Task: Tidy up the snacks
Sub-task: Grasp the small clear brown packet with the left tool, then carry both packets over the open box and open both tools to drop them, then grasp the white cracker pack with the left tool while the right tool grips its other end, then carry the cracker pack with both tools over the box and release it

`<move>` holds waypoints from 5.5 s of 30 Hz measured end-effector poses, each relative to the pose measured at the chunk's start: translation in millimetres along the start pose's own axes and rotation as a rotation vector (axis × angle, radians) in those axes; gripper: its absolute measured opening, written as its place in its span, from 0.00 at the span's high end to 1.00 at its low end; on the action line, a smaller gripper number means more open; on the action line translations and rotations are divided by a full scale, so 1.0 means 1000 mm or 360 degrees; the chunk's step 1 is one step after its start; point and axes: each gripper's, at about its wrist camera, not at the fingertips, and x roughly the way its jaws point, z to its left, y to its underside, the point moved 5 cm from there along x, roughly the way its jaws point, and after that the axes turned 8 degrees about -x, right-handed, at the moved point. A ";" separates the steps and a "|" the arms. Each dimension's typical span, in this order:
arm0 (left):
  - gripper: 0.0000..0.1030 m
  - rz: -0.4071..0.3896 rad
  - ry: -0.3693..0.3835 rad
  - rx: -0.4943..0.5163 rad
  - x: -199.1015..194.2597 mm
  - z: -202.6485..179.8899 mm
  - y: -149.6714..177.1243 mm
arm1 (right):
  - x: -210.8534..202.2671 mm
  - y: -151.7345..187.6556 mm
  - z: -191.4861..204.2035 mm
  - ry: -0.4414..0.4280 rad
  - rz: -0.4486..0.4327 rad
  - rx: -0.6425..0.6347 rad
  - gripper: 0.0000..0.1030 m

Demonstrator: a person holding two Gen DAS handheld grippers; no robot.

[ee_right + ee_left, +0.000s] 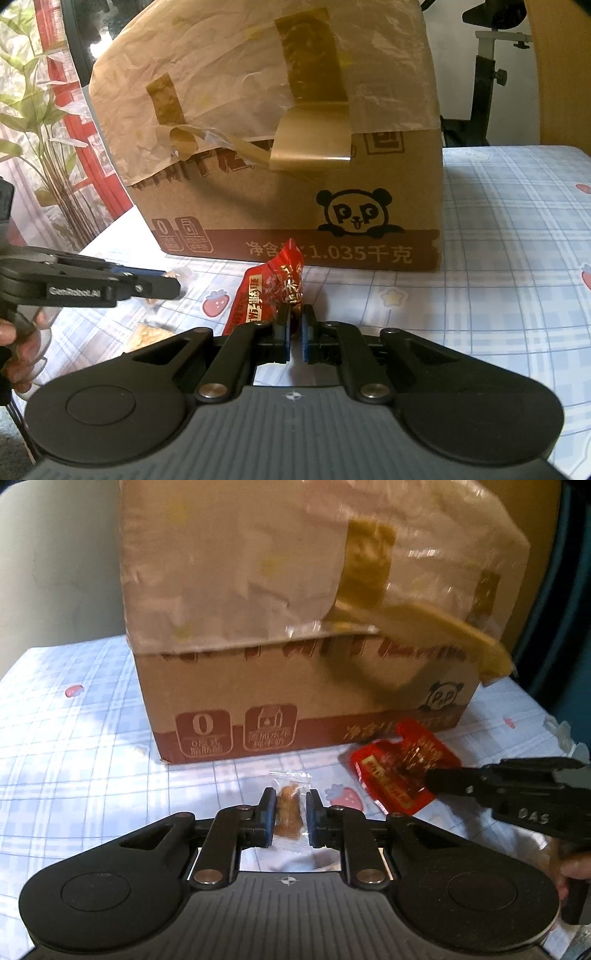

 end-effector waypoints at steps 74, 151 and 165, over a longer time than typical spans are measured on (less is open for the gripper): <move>0.39 -0.0604 0.0020 0.0035 -0.146 -0.034 -0.141 | -0.099 -0.159 0.019 0.0149 -0.0581 -0.0281 0.59; 0.58 -0.0230 0.0210 -0.0286 -0.096 -0.038 -0.014 | -0.065 -0.054 0.088 -0.0109 -0.0137 -0.0543 0.48; 0.57 -0.0532 0.0286 -0.0192 -0.133 -0.066 -0.160 | -0.086 -0.195 0.063 -0.0040 -0.0429 -0.0646 0.48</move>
